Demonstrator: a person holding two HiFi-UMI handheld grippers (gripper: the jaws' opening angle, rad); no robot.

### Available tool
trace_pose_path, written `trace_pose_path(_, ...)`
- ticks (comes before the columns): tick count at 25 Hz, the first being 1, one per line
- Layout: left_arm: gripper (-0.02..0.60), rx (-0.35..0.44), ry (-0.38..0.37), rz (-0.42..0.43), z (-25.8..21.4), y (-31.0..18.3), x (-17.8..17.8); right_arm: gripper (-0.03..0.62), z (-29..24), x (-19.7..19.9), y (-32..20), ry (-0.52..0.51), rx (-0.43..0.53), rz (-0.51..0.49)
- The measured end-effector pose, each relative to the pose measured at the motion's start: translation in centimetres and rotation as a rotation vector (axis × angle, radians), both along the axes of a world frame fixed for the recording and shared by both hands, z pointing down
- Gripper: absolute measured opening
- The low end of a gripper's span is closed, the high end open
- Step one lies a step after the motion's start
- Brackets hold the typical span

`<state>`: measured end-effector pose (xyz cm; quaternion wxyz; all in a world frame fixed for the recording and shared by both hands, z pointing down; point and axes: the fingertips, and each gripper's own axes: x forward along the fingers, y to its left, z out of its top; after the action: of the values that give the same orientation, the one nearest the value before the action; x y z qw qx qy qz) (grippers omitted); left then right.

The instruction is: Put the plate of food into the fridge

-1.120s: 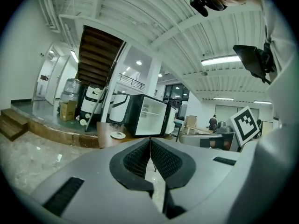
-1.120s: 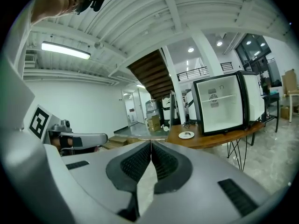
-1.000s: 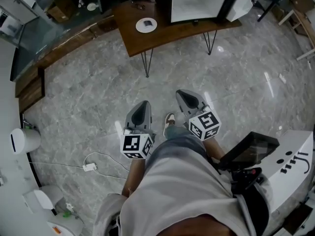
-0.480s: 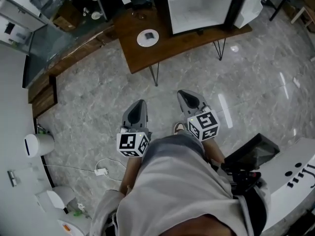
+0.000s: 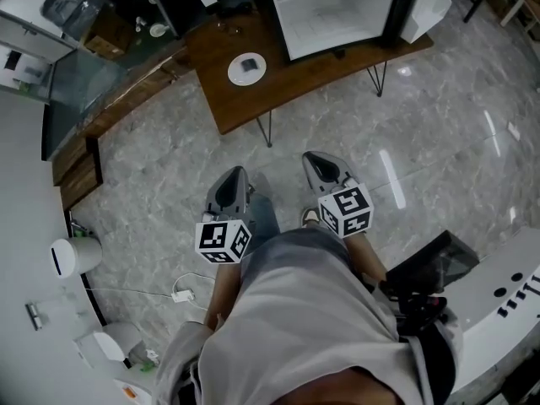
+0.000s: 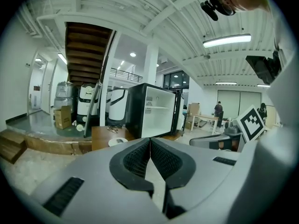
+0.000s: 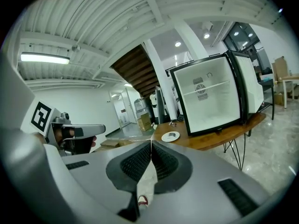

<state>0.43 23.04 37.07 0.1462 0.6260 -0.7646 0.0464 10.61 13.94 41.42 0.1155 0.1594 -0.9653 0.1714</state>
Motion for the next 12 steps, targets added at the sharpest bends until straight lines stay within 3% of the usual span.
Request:
trace_pose_path(4,0.020,-0.001,0.030,0.035,1.6,-1.9,-1.3,0.018,2.0,-1.3,-1.6,0.034,-0.021,0.025)
trace_pose_path(12,0.020,0.031,0.066,0.073,3.2,-5.7,-8.1,0.018,3.6,-6.8,-4.2,0.099,0.000,0.045)
